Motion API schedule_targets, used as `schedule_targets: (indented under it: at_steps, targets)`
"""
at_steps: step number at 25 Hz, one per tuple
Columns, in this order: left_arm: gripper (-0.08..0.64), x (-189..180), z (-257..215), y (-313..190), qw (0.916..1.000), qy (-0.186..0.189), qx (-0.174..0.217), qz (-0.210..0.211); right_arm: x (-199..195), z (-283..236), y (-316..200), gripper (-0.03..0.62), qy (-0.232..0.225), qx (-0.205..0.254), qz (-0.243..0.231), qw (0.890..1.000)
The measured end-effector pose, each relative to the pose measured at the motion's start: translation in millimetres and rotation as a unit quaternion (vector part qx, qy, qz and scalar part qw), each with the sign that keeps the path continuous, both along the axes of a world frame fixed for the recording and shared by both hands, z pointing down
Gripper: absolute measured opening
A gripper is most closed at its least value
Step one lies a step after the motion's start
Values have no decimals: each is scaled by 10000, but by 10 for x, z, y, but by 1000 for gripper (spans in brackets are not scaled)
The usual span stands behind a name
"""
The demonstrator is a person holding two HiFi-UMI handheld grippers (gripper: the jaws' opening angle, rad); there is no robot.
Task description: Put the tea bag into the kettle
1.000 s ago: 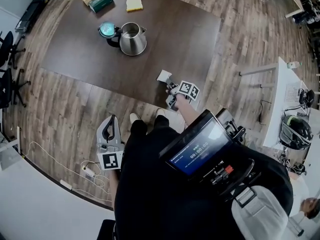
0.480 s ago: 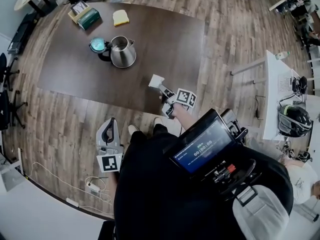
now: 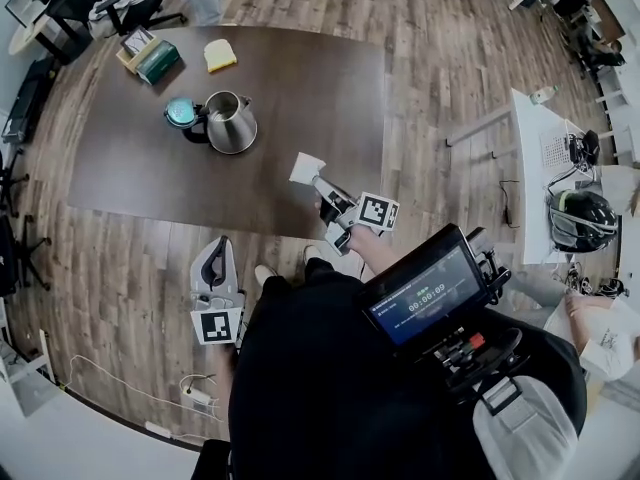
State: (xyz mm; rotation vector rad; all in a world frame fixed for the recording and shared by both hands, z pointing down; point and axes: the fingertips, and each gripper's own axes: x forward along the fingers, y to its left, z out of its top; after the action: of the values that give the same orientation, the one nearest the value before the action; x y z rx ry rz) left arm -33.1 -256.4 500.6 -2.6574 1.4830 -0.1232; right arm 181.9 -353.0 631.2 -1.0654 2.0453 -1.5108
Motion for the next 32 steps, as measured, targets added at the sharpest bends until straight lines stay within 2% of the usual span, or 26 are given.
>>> schedule_targets:
  at_steps: [3, 5, 8, 11, 16, 20, 23, 27, 32]
  targets:
    - [2, 41, -4, -47, 9998, -29, 42, 204, 48, -315, 125, 20, -10, 342, 151, 9993]
    - [2, 42, 60, -57, 9994, 40, -159, 309, 25, -586, 214, 20, 109, 788, 163, 9967]
    - [2, -17, 121, -64, 9983, 181, -312, 454, -186, -869, 349, 20, 294, 1316, -15, 9909]
    - [2, -94, 124, -79, 9978, 192, -271, 574, -395, -997, 433, 20, 409, 1556, -116, 9869]
    - [2, -231, 117, -41, 9959, 302, -306, 801, -649, -1073, 550, 20, 349, 1566, -20, 9870]
    - [2, -348, 180, -2, 9933, 371, -391, 1023, -788, -1115, 589, 21, -40, 1462, 215, 9890]
    - [2, -373, 272, -1, 9907, 448, -525, 1177, -844, -1127, 593, 20, -50, 1474, 368, 9884]
    - [2, -386, 255, -43, 9903, 381, -591, 1198, -963, -1094, 564, 20, -166, 1387, 268, 9898]
    - [2, -217, 151, -313, 9927, 150, -505, 1085, -871, -1075, 243, 21, -359, 1536, 271, 9871]
